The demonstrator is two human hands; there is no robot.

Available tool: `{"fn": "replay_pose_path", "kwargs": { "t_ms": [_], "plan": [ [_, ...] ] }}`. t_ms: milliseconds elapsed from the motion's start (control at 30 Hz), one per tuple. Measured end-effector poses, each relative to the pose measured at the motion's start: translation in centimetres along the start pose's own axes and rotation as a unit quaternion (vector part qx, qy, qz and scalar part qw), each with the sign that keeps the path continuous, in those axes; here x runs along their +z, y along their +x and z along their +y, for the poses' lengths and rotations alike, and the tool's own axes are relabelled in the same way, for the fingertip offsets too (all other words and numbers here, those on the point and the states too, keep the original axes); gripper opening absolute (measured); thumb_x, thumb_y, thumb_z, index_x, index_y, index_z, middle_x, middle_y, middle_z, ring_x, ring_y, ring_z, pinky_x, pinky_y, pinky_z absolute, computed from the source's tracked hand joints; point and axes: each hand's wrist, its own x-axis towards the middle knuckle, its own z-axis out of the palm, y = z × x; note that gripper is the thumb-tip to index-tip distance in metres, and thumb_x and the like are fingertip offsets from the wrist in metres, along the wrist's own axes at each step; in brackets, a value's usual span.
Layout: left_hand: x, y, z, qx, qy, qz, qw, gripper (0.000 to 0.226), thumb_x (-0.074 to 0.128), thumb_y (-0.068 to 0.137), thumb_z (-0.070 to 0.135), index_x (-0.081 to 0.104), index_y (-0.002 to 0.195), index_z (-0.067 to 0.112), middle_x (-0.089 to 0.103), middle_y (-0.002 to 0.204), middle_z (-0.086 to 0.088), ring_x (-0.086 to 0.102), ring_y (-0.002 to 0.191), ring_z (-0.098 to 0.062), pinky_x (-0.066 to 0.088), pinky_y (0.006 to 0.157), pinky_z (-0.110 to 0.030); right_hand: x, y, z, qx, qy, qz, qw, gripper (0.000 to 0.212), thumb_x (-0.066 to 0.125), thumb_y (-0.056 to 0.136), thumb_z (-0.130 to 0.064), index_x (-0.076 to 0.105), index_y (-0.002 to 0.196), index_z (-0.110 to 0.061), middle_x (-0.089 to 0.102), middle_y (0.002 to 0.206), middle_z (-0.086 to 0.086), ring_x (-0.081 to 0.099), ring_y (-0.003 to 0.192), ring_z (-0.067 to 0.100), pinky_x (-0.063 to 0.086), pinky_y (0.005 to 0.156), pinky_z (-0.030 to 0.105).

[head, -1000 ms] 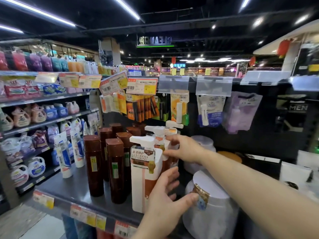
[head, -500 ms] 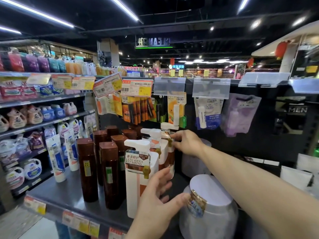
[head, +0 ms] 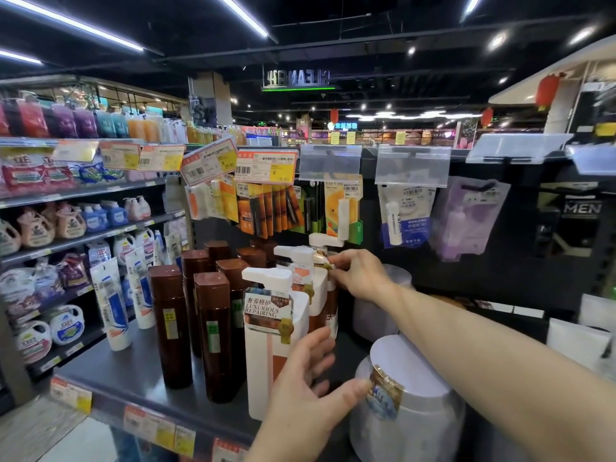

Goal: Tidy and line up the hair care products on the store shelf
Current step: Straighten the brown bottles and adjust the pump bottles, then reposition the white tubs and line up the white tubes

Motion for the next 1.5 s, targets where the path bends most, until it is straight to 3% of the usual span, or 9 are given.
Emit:
{"fn": "replay_pose_path", "kwargs": {
  "t_ms": [200,367,600,700,800,967,1167,1300,1500],
  "plan": [
    [0.7,0.1,-0.3,-0.008,-0.009,-0.015,1.0,0.086,0.088,0.04,0.053,0.048,0.116,0.049,0.057,0.125,0.023,0.057,0.111,0.004,0.05,0.088,-0.021,-1.0,-1.3,0.0,0.018,0.038,-0.061,0.997,0.036,0.06,0.092,-0.017,0.059,0.127,-0.024,0.064,0.119,0.002,0.061,0.108,0.017,0.053,0.091,0.036],
    [1.0,0.1,-0.2,0.0,0.002,-0.03,1.0,0.077,0.085,0.045,0.051,0.047,0.112,0.053,0.052,0.125,0.028,0.052,0.116,0.005,0.045,0.098,-0.025,-2.9,-3.2,-0.5,0.023,0.015,-0.099,0.995,0.055,0.061,0.09,-0.013,0.043,0.139,-0.03,0.064,0.112,-0.002,0.065,0.096,0.013,0.057,0.083,0.033],
    [2.0,-0.5,-1.1,0.048,0.119,-0.064,0.99,0.093,0.081,0.045,0.061,0.026,0.12,0.069,0.027,0.125,0.046,0.031,0.121,0.015,0.028,0.1,-0.017,-9.5,-9.1,-2.2,-0.023,-0.131,-0.129,0.983,0.031,0.064,0.088,-0.032,0.06,0.119,-0.037,0.067,0.105,-0.016,0.065,0.093,0.001,0.056,0.081,0.025],
    [2.9,-0.8,-2.4,0.05,0.161,-0.065,0.983,0.127,0.082,0.038,0.068,0.0,0.135,0.067,0.01,0.123,0.05,0.014,0.124,0.015,0.02,0.103,-0.019,-11.9,-12.4,-2.7,0.023,-0.219,-0.247,0.944,0.061,0.066,0.077,-0.058,0.045,0.133,-0.045,0.053,0.122,-0.026,0.053,0.109,-0.003,0.044,0.096,0.024],
    [4.3,-1.1,-3.2,0.047,0.199,-0.052,0.978,0.13,0.08,0.035,0.065,-0.018,0.119,0.077,0.011,0.127,0.038,0.014,0.123,0.009,0.024,0.103,-0.022,-11.3,-14.8,-1.9,0.046,-0.298,-0.325,0.897,0.1,0.071,0.062,-0.07,0.019,0.145,-0.047,0.033,0.134,-0.027,0.037,0.122,0.001,0.035,0.101,0.025],
    [4.5,0.3,-4.7,0.053,0.207,-0.022,0.977,0.119,0.08,0.036,0.063,0.004,0.128,0.07,0.025,0.135,0.031,0.026,0.119,0.013,0.026,0.096,-0.013,-9.7,-14.1,-0.4,-0.019,-0.324,-0.257,0.91,0.1,0.073,0.065,-0.065,0.024,0.147,-0.036,0.034,0.149,-0.013,0.035,0.131,0.01,0.031,0.101,0.024],
    [4.1,3.3,-4.8,0.09,0.218,-0.007,0.972,0.114,0.087,0.048,0.051,0.007,0.126,0.075,0.014,0.115,0.067,0.016,0.106,0.042,0.024,0.075,0.011,-9.0,-10.0,1.2,-0.055,-0.313,-0.264,0.911,0.101,0.07,0.065,-0.068,0.028,0.148,-0.029,0.037,0.15,-0.006,0.038,0.132,0.015,0.033,0.108,0.032],
    [4.2,5.5,-5.3,0.052,0.228,0.004,0.972,0.119,0.087,0.057,0.049,0.007,0.145,0.054,0.018,0.149,0.026,0.017,0.128,0.008,0.018,0.103,-0.018,-8.9,-7.8,2.5,-0.062,-0.302,-0.247,0.919,0.098,0.07,0.067,-0.067,0.031,0.147,-0.026,0.039,0.149,-0.004,0.039,0.132,0.016,0.032,0.103,0.027],
    [4.2,8.1,-6.2,0.026,0.198,0.044,0.979,0.117,0.089,0.06,0.039,0.014,0.15,0.039,0.03,0.152,0.015,0.028,0.136,-0.004,0.029,0.112,-0.031,-8.2,-5.5,3.7,-0.051,-0.274,-0.225,0.934,0.095,0.07,0.068,-0.065,0.033,0.146,-0.027,0.045,0.144,0.001,0.049,0.122,0.02,0.044,0.1,0.035]
  ]
}}
